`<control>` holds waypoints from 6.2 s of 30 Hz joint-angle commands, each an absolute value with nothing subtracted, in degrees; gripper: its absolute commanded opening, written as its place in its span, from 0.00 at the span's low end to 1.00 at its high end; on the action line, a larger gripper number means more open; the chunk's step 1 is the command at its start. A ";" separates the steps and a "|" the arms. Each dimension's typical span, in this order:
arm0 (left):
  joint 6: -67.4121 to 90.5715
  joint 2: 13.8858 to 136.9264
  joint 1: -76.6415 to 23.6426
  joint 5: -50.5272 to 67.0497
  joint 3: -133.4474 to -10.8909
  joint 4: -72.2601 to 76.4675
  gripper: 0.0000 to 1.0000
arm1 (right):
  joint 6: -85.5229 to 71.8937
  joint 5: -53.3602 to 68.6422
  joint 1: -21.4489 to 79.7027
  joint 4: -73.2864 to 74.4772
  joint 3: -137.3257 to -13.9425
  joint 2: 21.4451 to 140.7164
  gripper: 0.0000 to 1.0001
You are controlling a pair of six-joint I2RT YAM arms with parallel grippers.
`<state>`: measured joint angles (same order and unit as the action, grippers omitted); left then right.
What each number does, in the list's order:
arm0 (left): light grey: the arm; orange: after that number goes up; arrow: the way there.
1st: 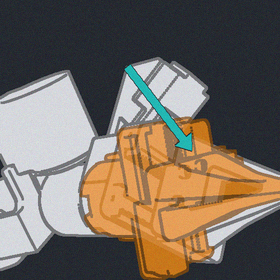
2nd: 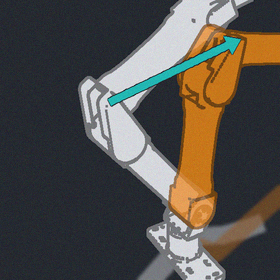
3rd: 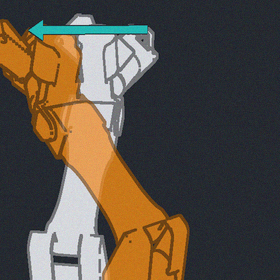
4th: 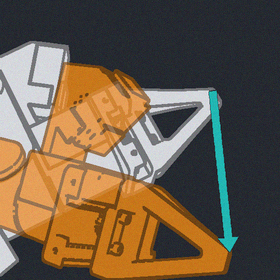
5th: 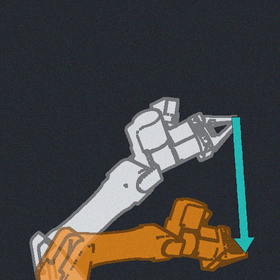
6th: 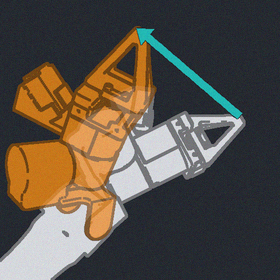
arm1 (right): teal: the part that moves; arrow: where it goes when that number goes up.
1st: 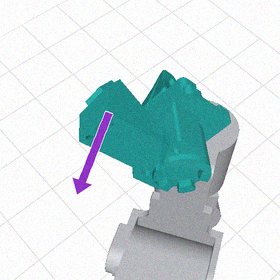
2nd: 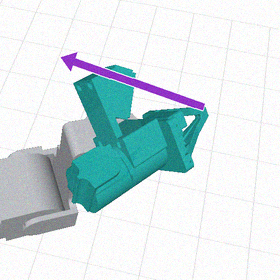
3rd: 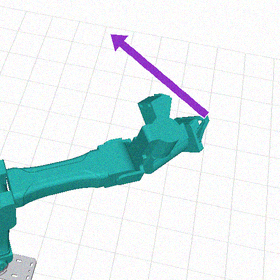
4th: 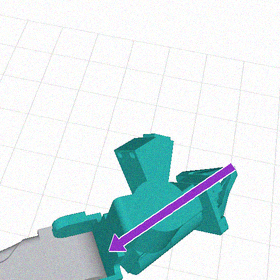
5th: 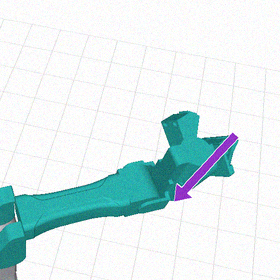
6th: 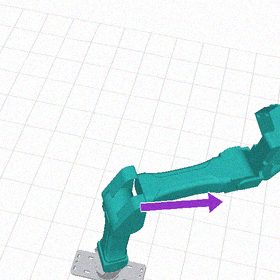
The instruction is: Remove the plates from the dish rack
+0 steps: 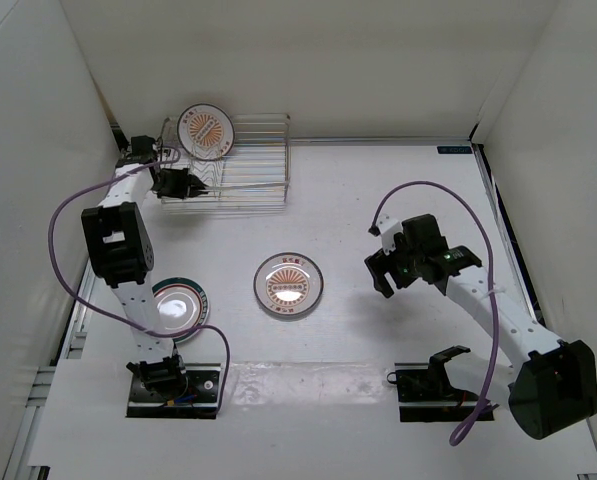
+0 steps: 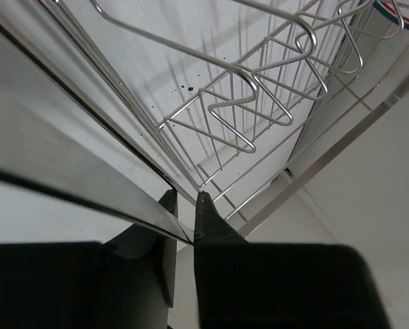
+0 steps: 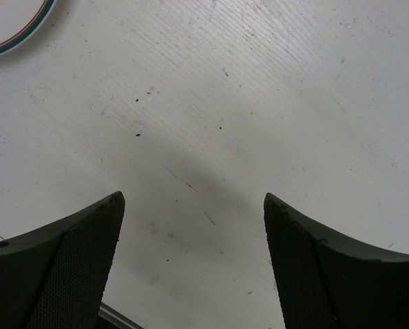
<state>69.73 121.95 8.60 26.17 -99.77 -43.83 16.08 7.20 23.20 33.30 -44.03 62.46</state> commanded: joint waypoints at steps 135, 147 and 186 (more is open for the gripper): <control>11.78 124.01 12.48 33.23 -96.41 15.03 1.00 | 21.36 4.57 21.71 44.91 -60.55 74.18 0.87; 15.38 129.64 11.43 30.50 -100.98 14.77 0.99 | 21.80 4.04 21.53 45.96 -61.44 75.58 0.88; 45.67 135.35 15.29 44.65 -103.45 43.40 0.00 | 21.27 3.69 21.62 45.27 -62.49 77.61 0.88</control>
<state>34.52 137.34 12.86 42.63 -103.50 31.38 21.32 3.16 21.54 45.71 -60.34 77.38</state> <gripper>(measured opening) 0.249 0.878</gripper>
